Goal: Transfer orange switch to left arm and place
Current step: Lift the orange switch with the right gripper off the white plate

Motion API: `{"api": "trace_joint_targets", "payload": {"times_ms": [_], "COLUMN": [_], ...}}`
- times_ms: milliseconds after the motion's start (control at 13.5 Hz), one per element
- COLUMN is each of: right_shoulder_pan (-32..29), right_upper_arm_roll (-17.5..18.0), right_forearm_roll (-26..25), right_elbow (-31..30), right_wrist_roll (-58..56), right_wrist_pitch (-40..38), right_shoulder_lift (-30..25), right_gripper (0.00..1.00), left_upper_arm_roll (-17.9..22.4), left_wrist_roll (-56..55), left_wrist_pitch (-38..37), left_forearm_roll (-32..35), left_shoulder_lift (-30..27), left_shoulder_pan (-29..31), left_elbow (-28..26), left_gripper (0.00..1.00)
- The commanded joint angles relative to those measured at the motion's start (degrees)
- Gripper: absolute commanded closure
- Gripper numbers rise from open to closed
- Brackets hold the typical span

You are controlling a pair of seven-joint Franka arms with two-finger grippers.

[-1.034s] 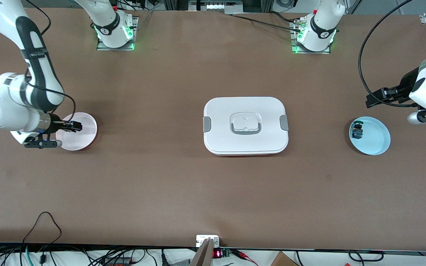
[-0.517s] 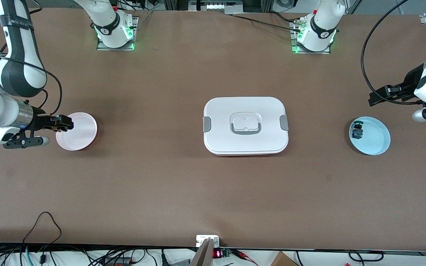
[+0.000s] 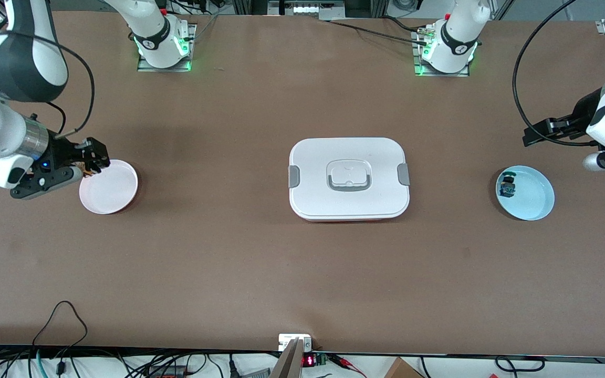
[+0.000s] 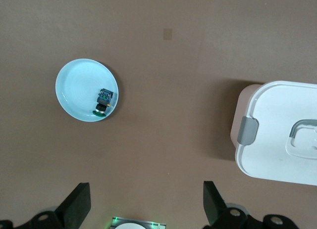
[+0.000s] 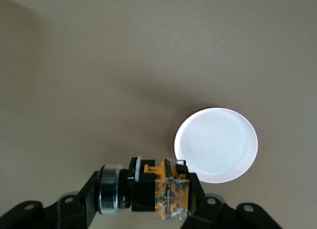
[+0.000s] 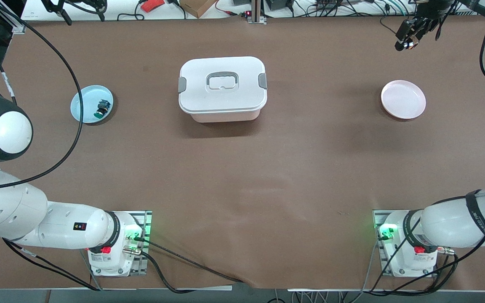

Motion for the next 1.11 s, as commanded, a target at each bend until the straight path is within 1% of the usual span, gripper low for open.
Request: {"api": "trace_joint_targets", "payload": {"times_ms": [0,74,148,221,517,738,886,1034], "right_shoulder_pan": [0.7,0.7,0.7,0.7,1.9,2.7,4.1,6.7], "right_upper_arm_roll": [1.1,1.2,1.2,1.2,1.2,1.2,1.2,1.3], "right_forearm_roll": [3.4,6.6,11.0,14.4,23.1,31.0,38.7,44.1], "right_elbow": [0.2,0.2,0.2,0.3,0.2,0.1,0.1,0.1], "right_wrist_roll": [-6.3,-7.3,-9.8,-12.7,-25.0,-35.3,-36.9,-36.8], "right_wrist_pitch": [-2.9,-4.7,-5.9,-5.8,-4.6,-4.3,-4.8,-3.0], "right_shoulder_lift": [-2.8,-3.1,-3.3,-3.4,-3.0,-2.8,-2.7,-2.7], "right_gripper": [0.93,0.93,0.93,0.93,0.93,0.93,0.94,0.94], "left_upper_arm_roll": [0.1,0.1,0.1,0.2,0.4,0.6,0.6,0.6], "left_wrist_roll": [0.0,0.1,0.1,0.1,0.1,0.1,0.1,0.1], "left_wrist_pitch": [-2.0,-2.0,-2.0,-2.0,-2.1,-2.3,-2.5,-2.6], "left_forearm_roll": [-1.9,-1.9,-1.9,-1.9,-1.9,-4.4,-4.8,-4.8], "left_shoulder_lift": [0.7,0.7,0.7,0.7,0.7,0.8,0.9,0.9], "left_shoulder_pan": [0.3,0.3,0.3,0.3,0.4,1.5,1.6,1.7], "left_elbow": [1.8,1.8,1.8,1.7,1.8,1.7,1.7,1.7], "left_gripper": [0.00,0.00,0.00,0.00,0.00,0.00,0.00,0.00]}}
